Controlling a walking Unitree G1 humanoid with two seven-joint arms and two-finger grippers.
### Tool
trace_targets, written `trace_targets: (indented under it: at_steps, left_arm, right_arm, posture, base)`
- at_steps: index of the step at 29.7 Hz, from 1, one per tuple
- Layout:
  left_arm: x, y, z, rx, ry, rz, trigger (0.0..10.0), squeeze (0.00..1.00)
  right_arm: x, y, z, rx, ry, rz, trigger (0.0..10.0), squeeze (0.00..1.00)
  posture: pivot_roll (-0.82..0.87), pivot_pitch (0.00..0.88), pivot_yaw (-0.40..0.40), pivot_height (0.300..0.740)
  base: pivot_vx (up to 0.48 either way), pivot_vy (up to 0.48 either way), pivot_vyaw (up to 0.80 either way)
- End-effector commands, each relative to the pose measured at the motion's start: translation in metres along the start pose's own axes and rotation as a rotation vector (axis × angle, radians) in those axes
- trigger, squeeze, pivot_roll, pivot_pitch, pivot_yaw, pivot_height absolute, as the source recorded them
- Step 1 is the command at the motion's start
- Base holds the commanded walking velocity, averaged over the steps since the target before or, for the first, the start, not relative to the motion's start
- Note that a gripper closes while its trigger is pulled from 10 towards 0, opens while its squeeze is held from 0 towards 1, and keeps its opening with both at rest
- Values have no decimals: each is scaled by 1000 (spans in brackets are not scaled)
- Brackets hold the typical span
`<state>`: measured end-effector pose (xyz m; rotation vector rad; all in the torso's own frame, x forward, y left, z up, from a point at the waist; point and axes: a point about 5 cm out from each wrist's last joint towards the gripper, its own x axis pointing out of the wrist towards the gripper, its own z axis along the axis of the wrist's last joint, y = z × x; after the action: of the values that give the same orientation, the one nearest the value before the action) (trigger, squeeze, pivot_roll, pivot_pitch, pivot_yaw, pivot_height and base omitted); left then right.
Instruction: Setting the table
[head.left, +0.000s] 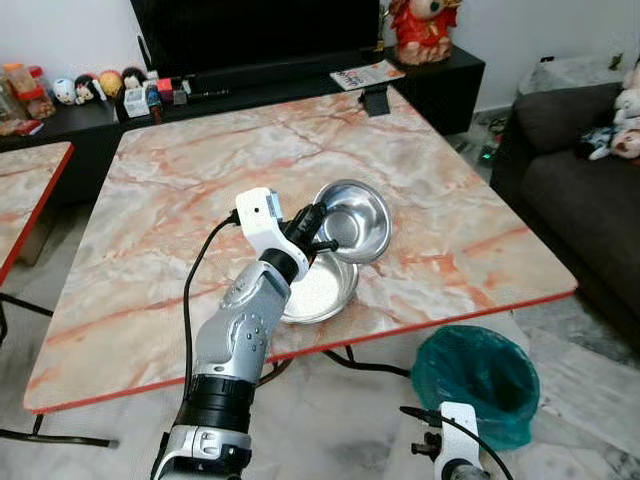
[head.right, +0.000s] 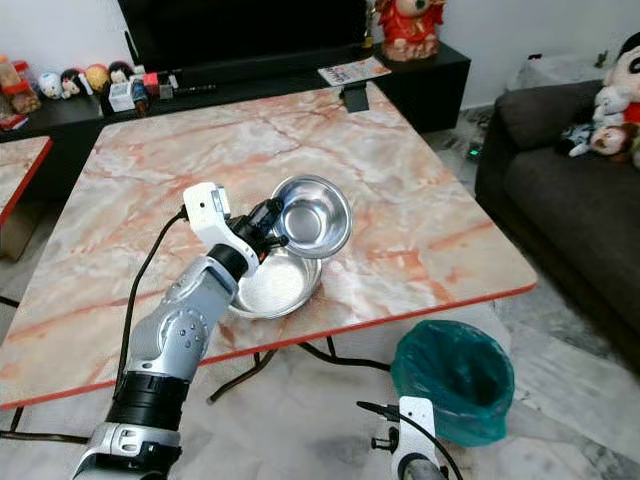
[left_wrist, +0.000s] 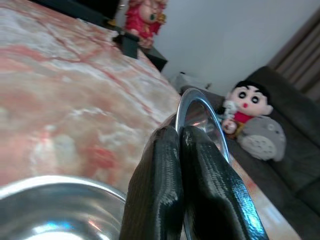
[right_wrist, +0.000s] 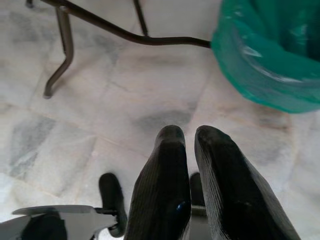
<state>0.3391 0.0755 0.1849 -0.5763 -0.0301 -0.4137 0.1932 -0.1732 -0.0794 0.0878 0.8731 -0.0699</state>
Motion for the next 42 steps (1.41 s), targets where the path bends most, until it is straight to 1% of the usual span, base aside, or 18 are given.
trace_targets:
  at_steps: [1,3,6,7,8,9,10,11,17,22,23,25,29,31,35,37,39,42]
  left_arm:
    - [-1,2,7,10,-24,5,10000,0]
    - [-1,2,7,9,-25,5,10000,0]
    - [-1,1,8,10,-28,4,10000,0]
    - [-1,2,9,8,-32,4,10000,0]
    - [-1,2,9,5,-38,4,10000,0]
    - [-1,2,9,5,-38,4,10000,0]
    - [-1,2,10,5,-38,4,10000,0]
    - [-1,2,10,5,-38,5,10000,0]
    - [-4,3,10,-2,-42,6,10000,0]
    - [-7,2,2,20,32,-25,10000,0]
    - [-7,2,-3,37,68,-30,10000,0]
    - [-7,2,-5,40,80,-23,10000,0]
    - [-2,0,-11,38,104,-5,10000,0]
    - [5,-2,-16,33,136,5,10000,0]
    - [11,-6,-24,37,176,0,10000,0]
    - [14,-6,-28,40,192,15,10000,0]
    - [19,-4,-32,44,213,56,10000,0]
    - [21,-3,-33,37,221,78,10000,0]
  right_arm:
    - [1,5,3,-33,-12,15,10000,0]
    - [1,6,3,-60,-13,21,10000,0]
    - [1,9,4,-77,-19,29,10000,0]
    - [1,9,3,-64,-17,28,10000,0]
    - [1,8,3,-24,-15,26,10000,0]
    - [1,8,3,-24,-15,26,10000,0]
    - [1,7,3,8,-16,25,10000,0]
    - [1,7,3,13,-16,25,10000,0]
    - [1,6,2,-17,-15,20,10000,0]
    - [1,6,2,-12,-12,21,10000,0]
    - [1,7,1,-11,-11,22,10000,0]
    - [0,7,1,-11,-11,22,10000,0]
    - [0,7,0,-10,-8,22,10000,0]
    - [0,7,0,-10,-7,21,10000,0]
    - [0,7,-1,-11,-6,21,10000,0]
    - [0,8,-1,-12,-4,22,10000,0]
    - [0,7,0,-11,-6,22,10000,0]
    - [0,7,-1,-9,-5,21,10000,0]
  posture:
    - [12,0,88,740]
    - [12,0,88,740]
    - [12,0,88,740]
    - [12,0,88,740]
    - [12,0,88,740]
    - [12,0,88,740]
    - [12,0,88,740]
    - [12,0,88,740]
    - [12,0,88,740]
    - [17,0,89,740]
    - [17,0,91,740]
    - [15,0,93,740]
    - [11,0,96,740]
    - [6,0,98,740]
    - [-3,0,101,740]
    - [-6,0,103,740]
    - [-10,0,105,740]
    - [-14,0,108,740]
  base:
    - [251,0,0]
    - [255,0,0]
    - [251,0,700]
    - [0,0,800]
    - [0,0,0]
    - [0,0,0]
    - [0,0,0]
    - [0,0,0]
    - [0,0,0]
    - [0,0,0]
    - [0,0,0]
    - [0,0,0]
    - [0,0,0]
    - [0,0,0]
    - [0,0,0]
    - [0,0,0]
    - [0,0,0]
    - [0,0,0]
